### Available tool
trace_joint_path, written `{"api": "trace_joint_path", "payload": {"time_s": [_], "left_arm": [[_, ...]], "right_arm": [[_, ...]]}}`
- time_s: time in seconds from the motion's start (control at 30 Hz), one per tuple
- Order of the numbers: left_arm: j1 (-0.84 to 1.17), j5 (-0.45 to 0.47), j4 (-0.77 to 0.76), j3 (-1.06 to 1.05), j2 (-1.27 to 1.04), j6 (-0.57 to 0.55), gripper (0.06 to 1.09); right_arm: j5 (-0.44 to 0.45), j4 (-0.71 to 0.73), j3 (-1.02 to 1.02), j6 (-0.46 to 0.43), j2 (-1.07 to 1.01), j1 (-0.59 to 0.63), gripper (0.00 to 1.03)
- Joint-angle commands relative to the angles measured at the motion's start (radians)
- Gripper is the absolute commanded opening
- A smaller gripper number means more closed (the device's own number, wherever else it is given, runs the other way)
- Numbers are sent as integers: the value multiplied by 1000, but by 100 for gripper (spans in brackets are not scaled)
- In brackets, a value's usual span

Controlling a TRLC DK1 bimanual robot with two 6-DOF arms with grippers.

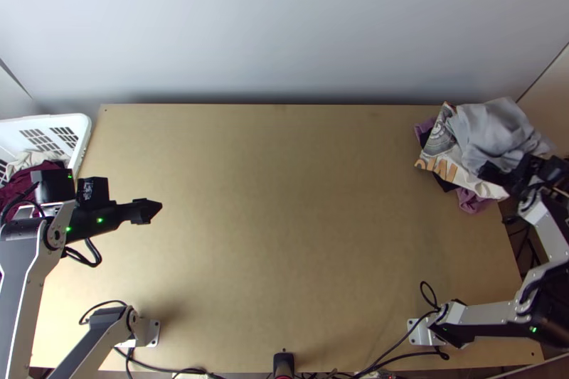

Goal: Fold the t-shirt

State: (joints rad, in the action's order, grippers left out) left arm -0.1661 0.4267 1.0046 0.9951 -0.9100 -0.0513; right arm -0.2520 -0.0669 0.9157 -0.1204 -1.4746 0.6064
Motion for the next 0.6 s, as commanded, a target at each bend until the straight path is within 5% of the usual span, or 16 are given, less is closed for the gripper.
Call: {"api": "trace_joint_path", "payload": {"time_s": [0.0,0.3,0.57], "left_arm": [[-23,1,-4,-4,8,4,104],[-75,1,-9,-27,8,36,104],[-197,3,-112,-38,40,34,104]], "right_arm": [[-49,-232,101,-30,102,16,99],[-96,-479,78,-111,301,-39,99],[-118,-580,-41,-48,651,-123,99]]}}
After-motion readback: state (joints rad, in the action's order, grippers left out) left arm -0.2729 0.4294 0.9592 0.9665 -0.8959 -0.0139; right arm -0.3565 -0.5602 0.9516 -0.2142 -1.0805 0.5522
